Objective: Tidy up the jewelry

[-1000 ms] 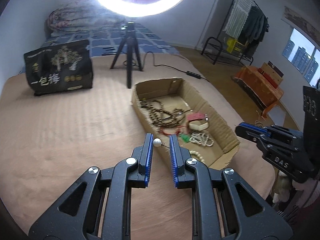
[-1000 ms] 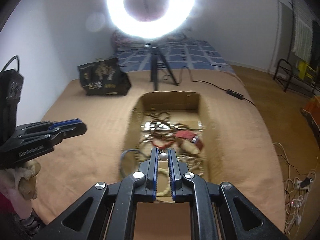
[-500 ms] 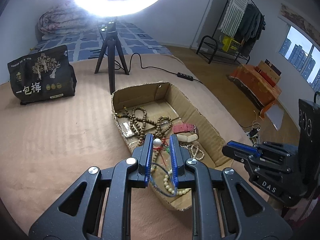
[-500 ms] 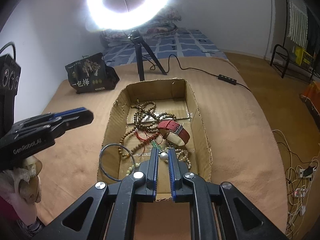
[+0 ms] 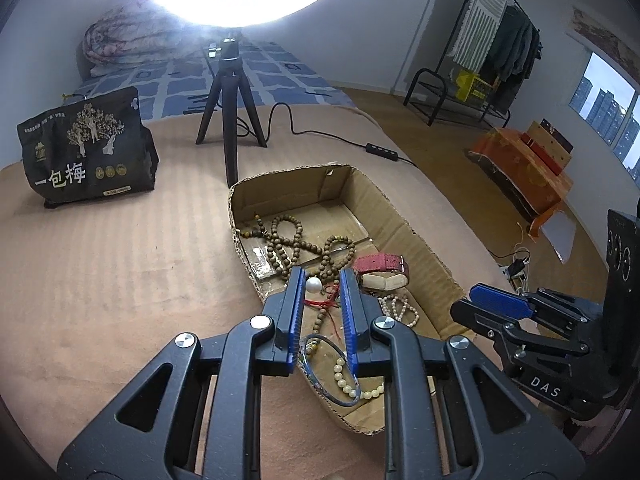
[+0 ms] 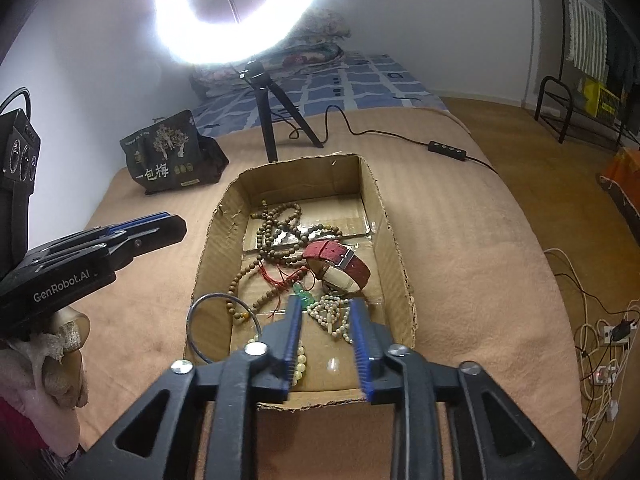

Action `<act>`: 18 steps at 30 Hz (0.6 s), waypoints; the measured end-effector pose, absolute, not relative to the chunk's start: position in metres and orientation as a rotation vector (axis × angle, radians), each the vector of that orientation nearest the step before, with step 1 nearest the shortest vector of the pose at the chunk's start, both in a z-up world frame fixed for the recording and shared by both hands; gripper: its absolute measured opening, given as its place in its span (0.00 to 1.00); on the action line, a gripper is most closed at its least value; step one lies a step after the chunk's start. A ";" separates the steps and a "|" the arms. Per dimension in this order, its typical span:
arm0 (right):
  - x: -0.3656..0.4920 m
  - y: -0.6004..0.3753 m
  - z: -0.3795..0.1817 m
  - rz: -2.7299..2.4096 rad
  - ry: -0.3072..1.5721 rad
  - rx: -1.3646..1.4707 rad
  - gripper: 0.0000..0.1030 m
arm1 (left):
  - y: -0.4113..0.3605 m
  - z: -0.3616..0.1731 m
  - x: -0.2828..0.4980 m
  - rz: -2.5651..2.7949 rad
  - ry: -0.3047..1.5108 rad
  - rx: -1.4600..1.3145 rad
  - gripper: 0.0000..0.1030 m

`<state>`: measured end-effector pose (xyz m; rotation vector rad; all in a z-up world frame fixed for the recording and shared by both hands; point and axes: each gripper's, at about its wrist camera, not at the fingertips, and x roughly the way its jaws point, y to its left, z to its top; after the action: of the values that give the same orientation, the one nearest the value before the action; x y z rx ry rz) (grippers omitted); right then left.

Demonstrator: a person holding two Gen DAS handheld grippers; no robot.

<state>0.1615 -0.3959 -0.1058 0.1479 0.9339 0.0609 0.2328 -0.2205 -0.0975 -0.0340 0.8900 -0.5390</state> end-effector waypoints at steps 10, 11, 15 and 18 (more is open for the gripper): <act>0.162 -0.394 -0.108 0.006 0.937 0.108 0.79 | -0.214 -0.092 0.233 -0.494 0.862 -0.041 0.60; 0.162 -0.394 -0.109 0.002 0.938 0.104 0.81 | -0.213 -0.092 0.232 -0.488 0.856 -0.042 0.64; 0.162 -0.389 -0.111 -0.008 0.951 0.067 0.83 | -0.209 -0.088 0.232 -0.471 0.841 -0.041 0.65; 0.162 -0.386 -0.111 -0.016 0.948 0.044 0.87 | -0.206 -0.085 0.231 -0.463 0.832 -0.051 0.72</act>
<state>0.1618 -0.3859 -0.1113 0.0437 0.9477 -0.0156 0.2310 -0.2057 -0.0850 -0.0508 0.8323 -0.4630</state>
